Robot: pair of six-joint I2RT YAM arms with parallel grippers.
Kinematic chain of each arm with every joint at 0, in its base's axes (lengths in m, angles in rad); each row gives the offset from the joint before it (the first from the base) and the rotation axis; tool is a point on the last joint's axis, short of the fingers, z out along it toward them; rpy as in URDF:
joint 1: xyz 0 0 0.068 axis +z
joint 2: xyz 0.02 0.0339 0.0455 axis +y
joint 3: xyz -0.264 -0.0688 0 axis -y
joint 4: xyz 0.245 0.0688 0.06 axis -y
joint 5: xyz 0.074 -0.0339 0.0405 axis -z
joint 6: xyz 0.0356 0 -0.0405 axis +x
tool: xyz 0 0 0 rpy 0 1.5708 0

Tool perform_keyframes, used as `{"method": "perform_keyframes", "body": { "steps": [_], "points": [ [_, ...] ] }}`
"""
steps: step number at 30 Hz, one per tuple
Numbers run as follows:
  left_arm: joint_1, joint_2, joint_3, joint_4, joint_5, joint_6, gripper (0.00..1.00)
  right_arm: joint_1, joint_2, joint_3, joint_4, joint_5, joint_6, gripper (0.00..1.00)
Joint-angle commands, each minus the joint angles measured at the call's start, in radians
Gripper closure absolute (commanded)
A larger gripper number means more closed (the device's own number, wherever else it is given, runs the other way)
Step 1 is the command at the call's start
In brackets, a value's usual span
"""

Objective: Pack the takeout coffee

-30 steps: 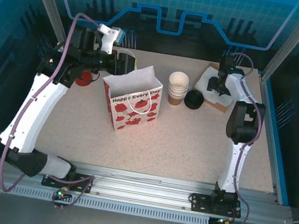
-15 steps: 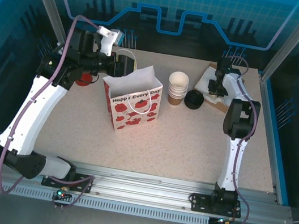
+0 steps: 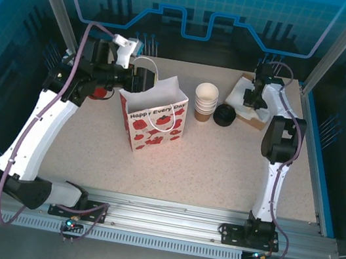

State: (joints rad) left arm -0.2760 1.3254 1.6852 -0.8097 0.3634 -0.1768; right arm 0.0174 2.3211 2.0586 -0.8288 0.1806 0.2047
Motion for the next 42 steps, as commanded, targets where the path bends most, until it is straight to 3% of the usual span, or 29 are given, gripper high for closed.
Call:
{"method": "perform_keyframes", "body": {
  "steps": [1,10,15,18,22,26,34,42],
  "points": [
    [0.000,-0.028,-0.022,0.019,-0.002,0.028,0.44,-0.016,-0.083,-0.009,0.002,-0.045,0.000,0.88],
    [-0.001,-0.071,-0.069,0.105,0.016,-0.057,0.43,-0.025,-0.246,-0.125,0.068,-0.132,0.034,1.00],
    [-0.057,-0.115,-0.118,0.239,0.009,-0.143,0.40,-0.033,-0.489,-0.313,0.184,-0.224,0.100,1.00],
    [-0.126,-0.108,-0.123,0.299,-0.009,-0.175,0.35,-0.024,-0.677,-0.475,0.318,-0.349,0.168,1.00],
    [-0.195,-0.059,-0.118,0.392,0.000,-0.259,0.30,0.043,-0.887,-0.664,0.494,-0.446,0.252,1.00],
    [-0.227,0.030,-0.043,0.400,-0.001,-0.297,0.26,0.151,-1.031,-0.777,0.620,-0.443,0.317,1.00],
    [-0.241,0.226,0.159,0.367,0.031,-0.327,0.22,0.309,-1.143,-0.876,0.760,-0.429,0.403,1.00],
    [-0.241,0.395,0.352,0.282,0.043,-0.333,0.22,0.361,-1.194,-0.929,0.822,-0.428,0.440,1.00]
  ]
}}
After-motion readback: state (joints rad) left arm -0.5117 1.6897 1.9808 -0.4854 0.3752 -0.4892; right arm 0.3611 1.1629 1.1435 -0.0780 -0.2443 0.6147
